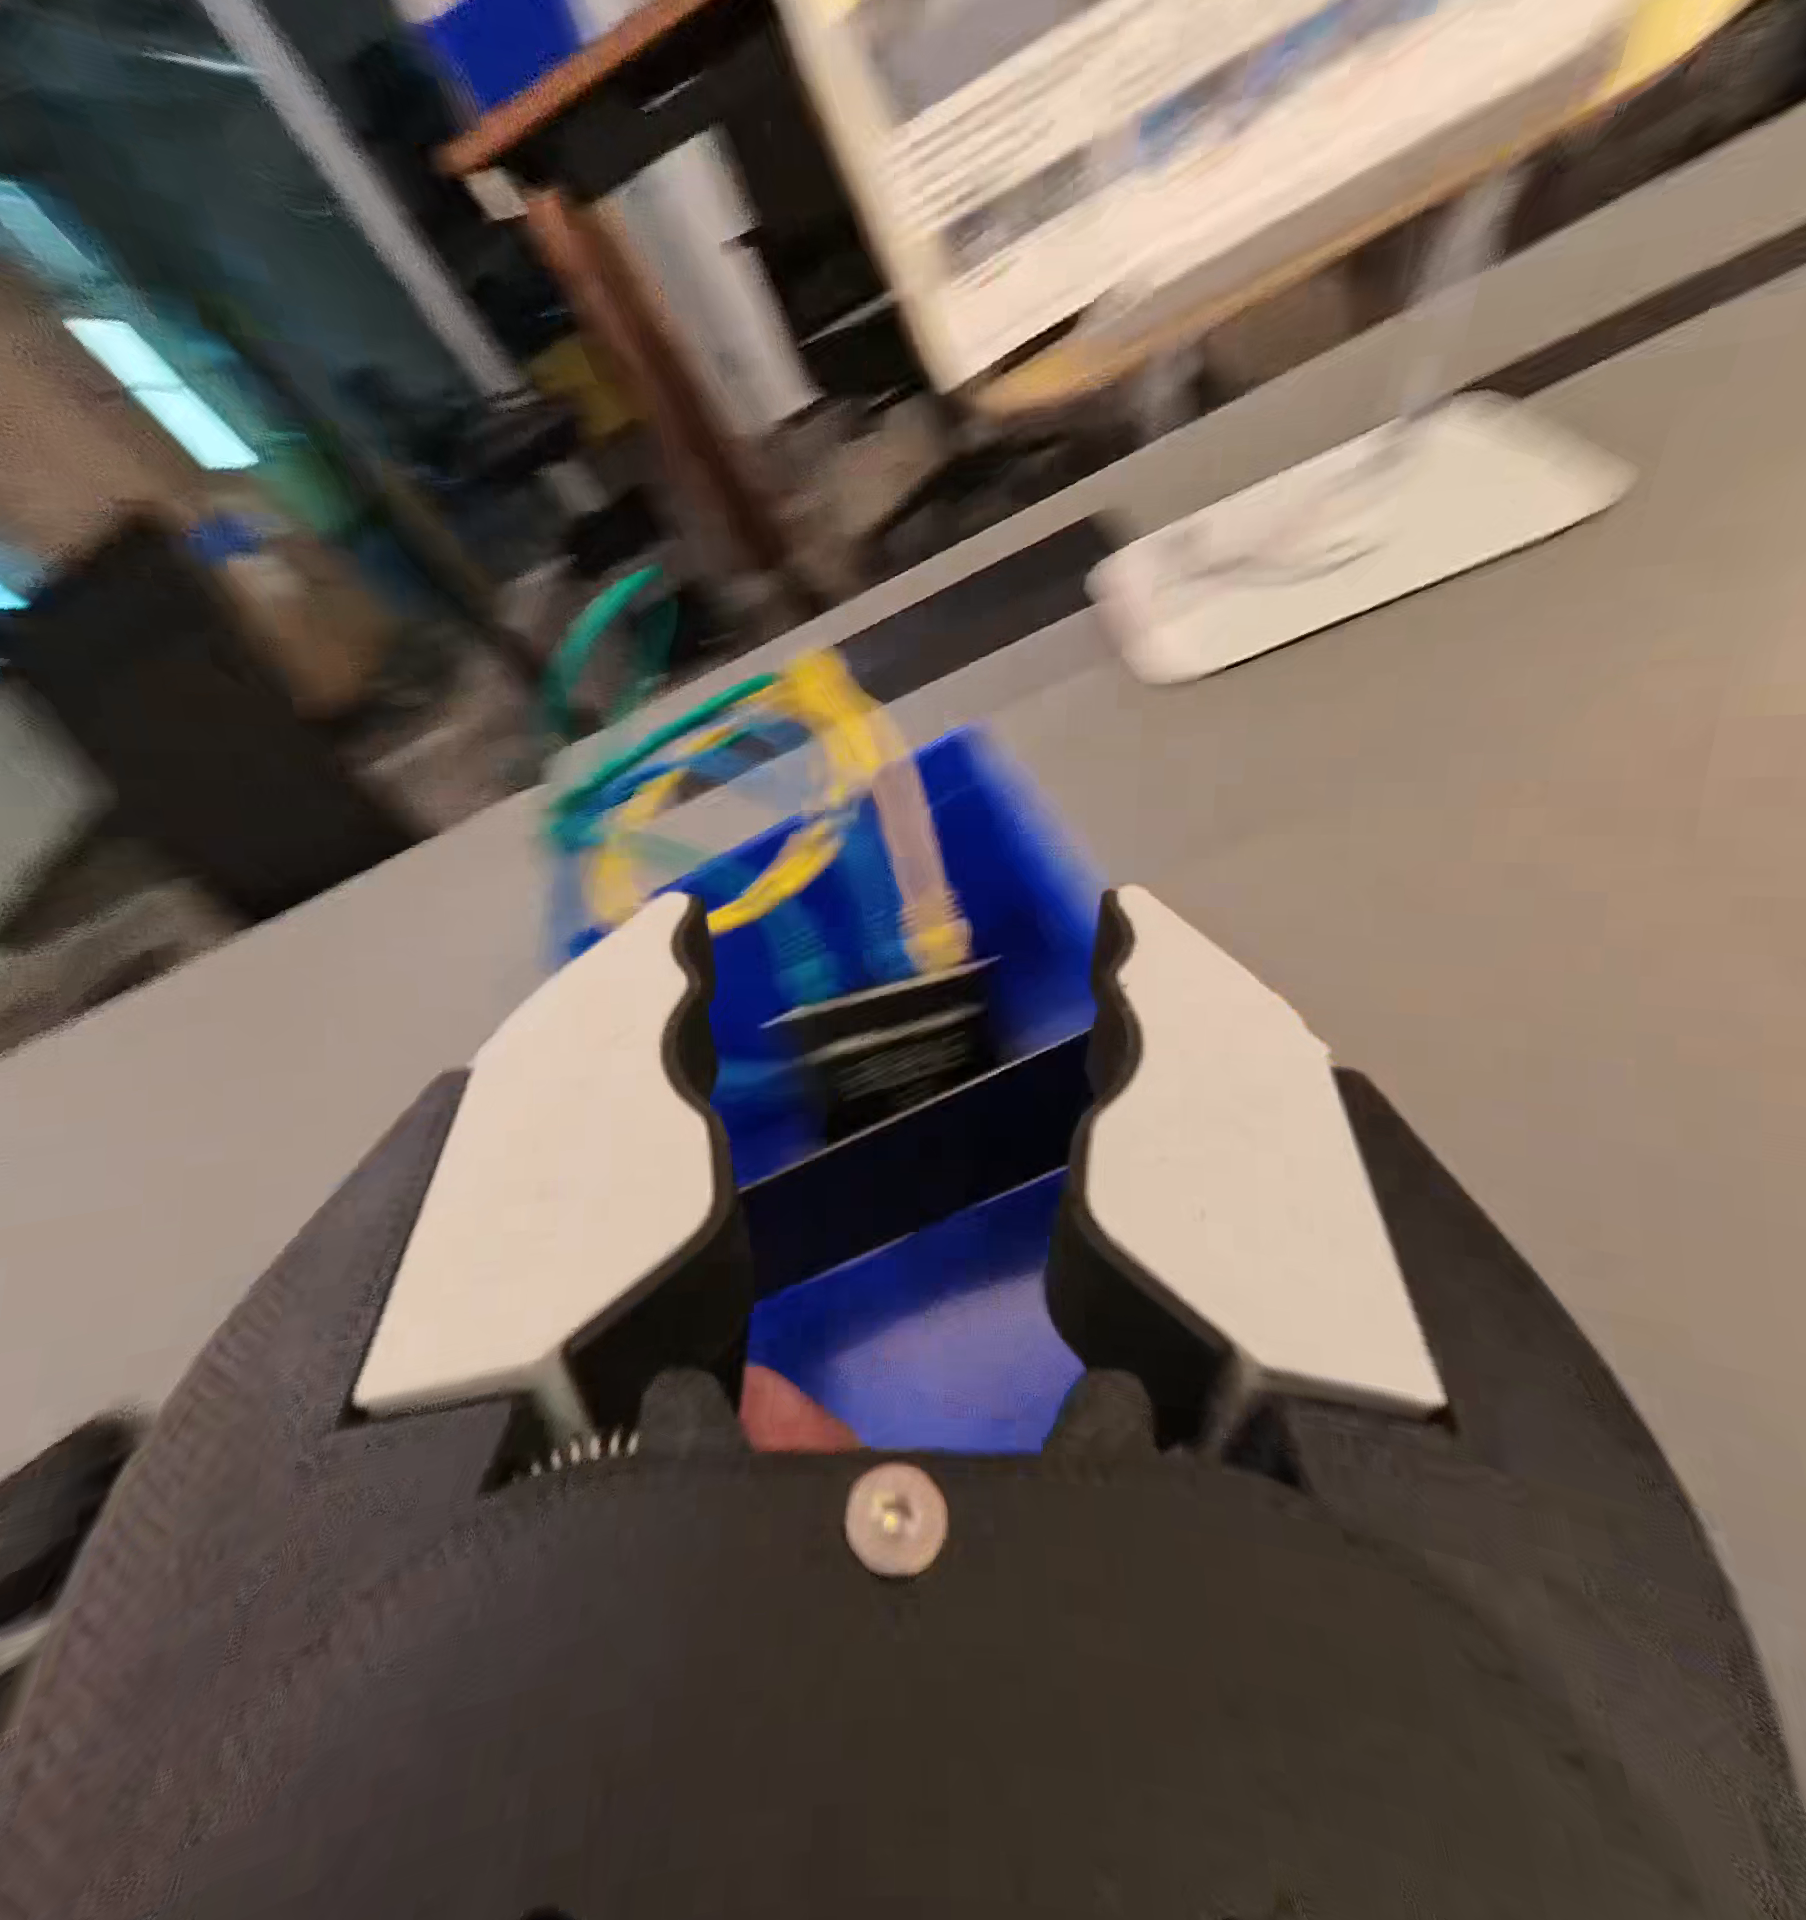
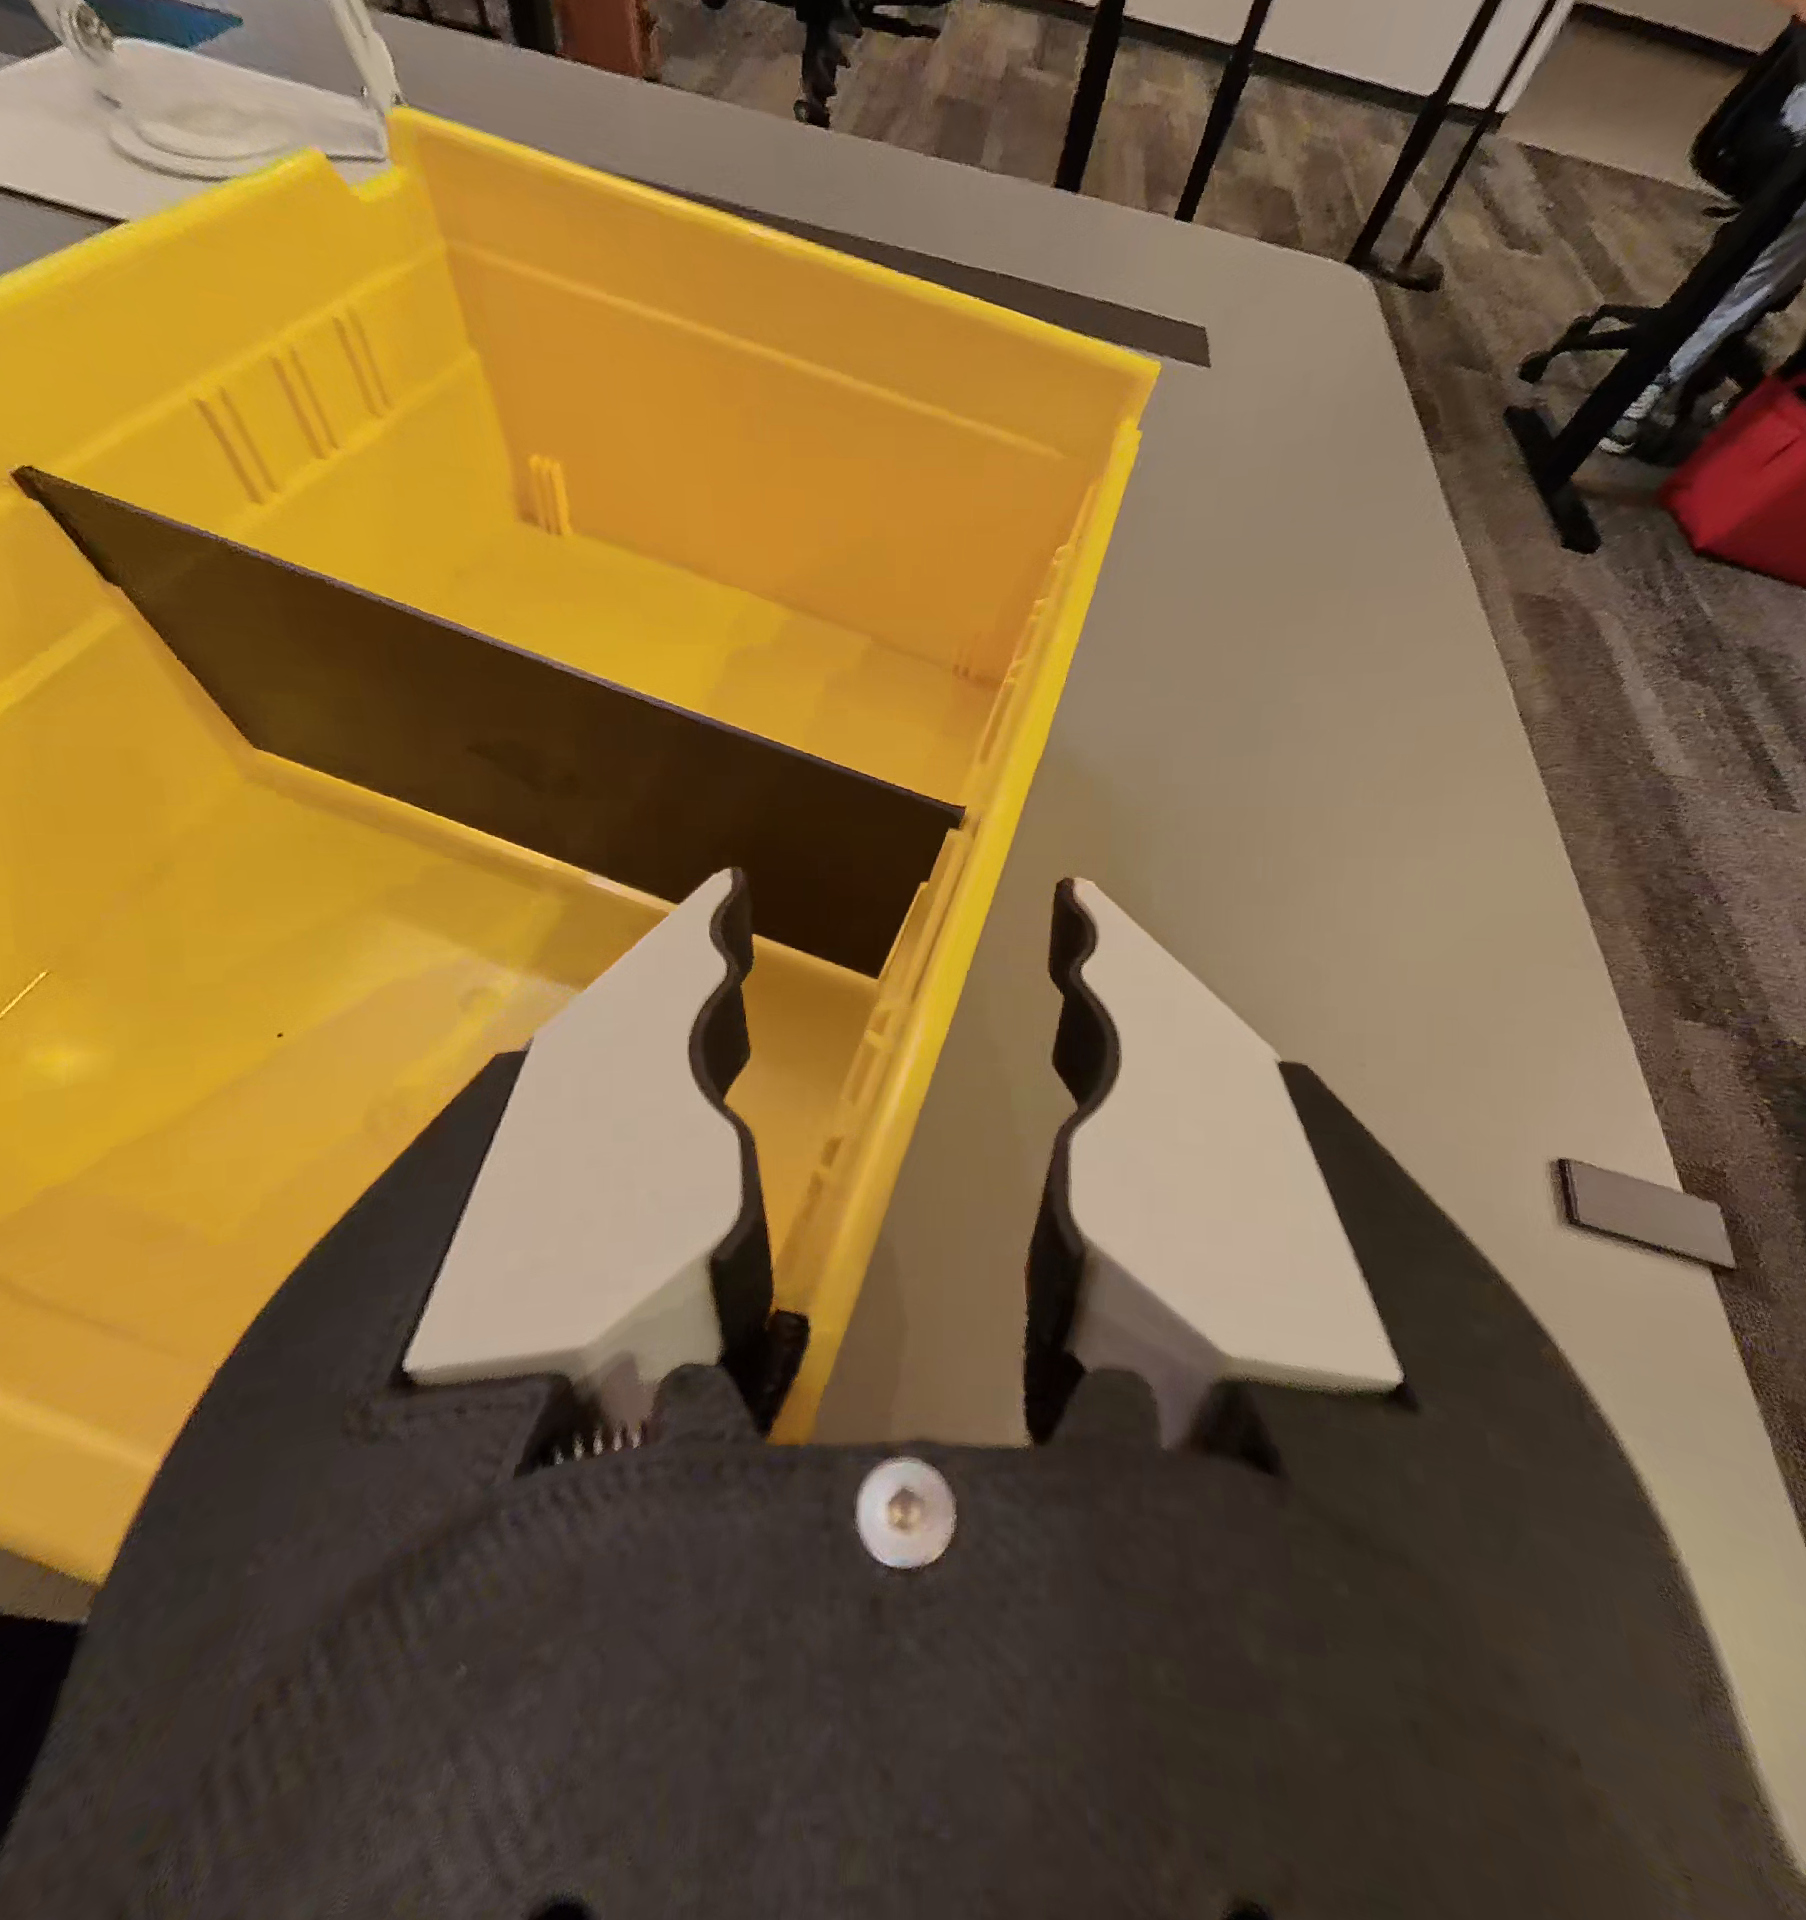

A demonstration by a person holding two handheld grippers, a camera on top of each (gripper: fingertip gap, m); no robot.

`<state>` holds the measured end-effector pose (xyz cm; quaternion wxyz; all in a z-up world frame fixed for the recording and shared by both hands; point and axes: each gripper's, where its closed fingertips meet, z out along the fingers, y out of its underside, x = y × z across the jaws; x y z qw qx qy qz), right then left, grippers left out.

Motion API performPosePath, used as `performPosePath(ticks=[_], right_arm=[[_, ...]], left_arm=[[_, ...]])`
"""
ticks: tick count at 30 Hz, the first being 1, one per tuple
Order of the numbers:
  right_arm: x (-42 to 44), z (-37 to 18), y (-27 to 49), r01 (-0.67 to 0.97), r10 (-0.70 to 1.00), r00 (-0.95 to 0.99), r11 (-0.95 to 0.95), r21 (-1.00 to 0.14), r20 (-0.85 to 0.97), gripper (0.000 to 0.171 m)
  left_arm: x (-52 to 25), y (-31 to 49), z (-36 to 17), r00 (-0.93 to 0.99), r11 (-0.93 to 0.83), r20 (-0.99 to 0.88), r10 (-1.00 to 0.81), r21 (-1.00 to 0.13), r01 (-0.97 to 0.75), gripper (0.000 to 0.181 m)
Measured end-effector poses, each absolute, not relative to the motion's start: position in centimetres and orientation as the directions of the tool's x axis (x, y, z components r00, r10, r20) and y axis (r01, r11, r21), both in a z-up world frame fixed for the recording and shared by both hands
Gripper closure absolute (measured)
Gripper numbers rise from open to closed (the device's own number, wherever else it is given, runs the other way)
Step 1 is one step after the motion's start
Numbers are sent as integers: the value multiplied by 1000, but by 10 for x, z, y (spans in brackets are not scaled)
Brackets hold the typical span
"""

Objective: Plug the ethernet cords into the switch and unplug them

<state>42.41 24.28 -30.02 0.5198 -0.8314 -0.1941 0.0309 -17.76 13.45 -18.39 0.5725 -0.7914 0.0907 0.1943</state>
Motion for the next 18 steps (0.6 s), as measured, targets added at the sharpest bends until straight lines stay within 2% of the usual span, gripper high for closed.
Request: performPosePath(ticks=[2,5,10,13,15,18], right_arm=[[429,-302,246,303,385,912,-396,-867,143,119],[443,-306,252,329,392,907,-427,-842,156,118],[463,-309,258,363,383,904,-457,-812,189,115],[467,-310,259,370,385,903,-467,-803,192,114],[467,-310,260,377,388,900,-466,-800,198,114],[469,-311,262,385,388,899,-475,-791,205,114]], left_arm=[[-243,108,-194,846,-429,-500,183,-815,-389,114],[-300,77,-223,848,-567,-490,204,-765,-305,120],[-335,53,-271,913,-685,-360,193,-716,-138,114],[-336,49,-299,962,-720,-212,174,-693,-23,108],[-335,48,-309,972,-720,-157,173,-694,16,118],[-338,47,-319,977,-728,-114,180,-683,55,149]])
